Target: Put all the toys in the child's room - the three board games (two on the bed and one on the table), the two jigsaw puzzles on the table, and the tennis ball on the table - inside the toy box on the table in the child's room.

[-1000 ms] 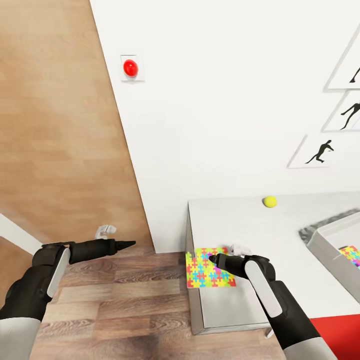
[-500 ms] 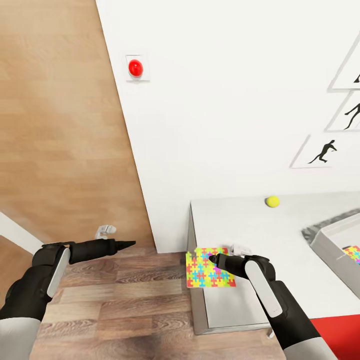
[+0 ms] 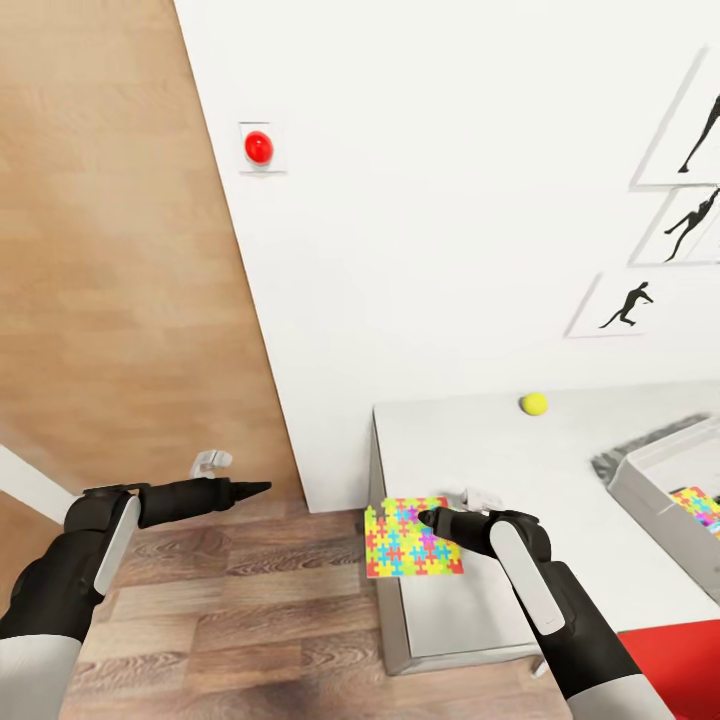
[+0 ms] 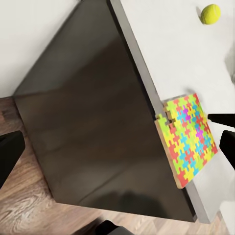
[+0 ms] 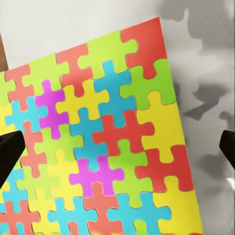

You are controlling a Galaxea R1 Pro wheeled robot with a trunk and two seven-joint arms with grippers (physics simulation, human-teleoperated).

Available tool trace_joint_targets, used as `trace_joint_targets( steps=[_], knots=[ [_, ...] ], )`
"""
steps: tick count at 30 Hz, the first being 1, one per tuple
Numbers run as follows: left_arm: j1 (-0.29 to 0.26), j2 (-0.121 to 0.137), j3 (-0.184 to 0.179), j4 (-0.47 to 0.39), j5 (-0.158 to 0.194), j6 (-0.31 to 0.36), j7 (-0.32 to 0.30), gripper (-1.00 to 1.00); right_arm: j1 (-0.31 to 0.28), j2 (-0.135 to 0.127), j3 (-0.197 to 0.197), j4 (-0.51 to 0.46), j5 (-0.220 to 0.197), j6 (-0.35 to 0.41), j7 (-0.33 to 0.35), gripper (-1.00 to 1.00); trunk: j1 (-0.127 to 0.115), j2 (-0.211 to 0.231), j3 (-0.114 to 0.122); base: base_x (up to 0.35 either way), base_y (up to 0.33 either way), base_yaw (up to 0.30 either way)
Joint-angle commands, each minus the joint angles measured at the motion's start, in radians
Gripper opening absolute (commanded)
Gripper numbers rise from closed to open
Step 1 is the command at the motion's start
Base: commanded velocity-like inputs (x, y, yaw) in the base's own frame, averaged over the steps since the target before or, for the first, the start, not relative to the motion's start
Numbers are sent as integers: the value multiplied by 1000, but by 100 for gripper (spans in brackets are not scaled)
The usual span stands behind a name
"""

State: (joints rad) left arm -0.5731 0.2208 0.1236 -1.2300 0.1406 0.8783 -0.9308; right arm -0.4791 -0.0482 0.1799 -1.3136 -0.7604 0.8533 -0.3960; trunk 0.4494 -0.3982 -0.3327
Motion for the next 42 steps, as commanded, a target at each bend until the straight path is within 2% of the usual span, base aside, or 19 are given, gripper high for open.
trace_joint_targets(
  steps=[1, 15, 18, 23, 27, 30, 35, 42],
  knots=[
    [-1, 0, 1, 0, 2, 5, -2, 100, -1, -1, 2, -1, -10, 1, -10, 100, 1, -2, 0, 0, 0, -107],
    [-1, 0, 1, 0, 2, 5, -2, 100, 0, -2, 4, -18, -7, 1, -10, 100, 1, -2, 21, 0, 0, -108],
    [-1, 0, 1, 0, 2, 5, -2, 100, 7, -3, 4, -44, -7, 1, -10, 100, 1, -2, 25, 0, 0, -103],
    [-1, 0, 1, 0, 2, 5, -2, 100, 18, -9, 6, -160, -11, 4, 0, 100, 1, -2, 33, 0, 0, -90],
    [-1, 0, 1, 0, 2, 5, -2, 100, 19, -11, 7, -208, -12, 12, 8, 100, 1, -2, 39, 0, 0, -82],
    [-1, 0, 1, 0, 2, 5, -2, 100, 19, -9, 12, -228, -12, 22, 32, 100, 1, -2, 43, 0, 0, -79],
    [-1, 0, 1, 0, 2, 5, -2, 100, 18, -14, 48, -253, -8, 26, 140, 100, 1, -2, 51, 0, 0, -75],
    [-1, 0, 1, 0, 2, 5, -2, 100, 18, -16, 60, -266, -7, 26, 257, 100, 1, -2, 62, 0, 0, -71]
  ],
)
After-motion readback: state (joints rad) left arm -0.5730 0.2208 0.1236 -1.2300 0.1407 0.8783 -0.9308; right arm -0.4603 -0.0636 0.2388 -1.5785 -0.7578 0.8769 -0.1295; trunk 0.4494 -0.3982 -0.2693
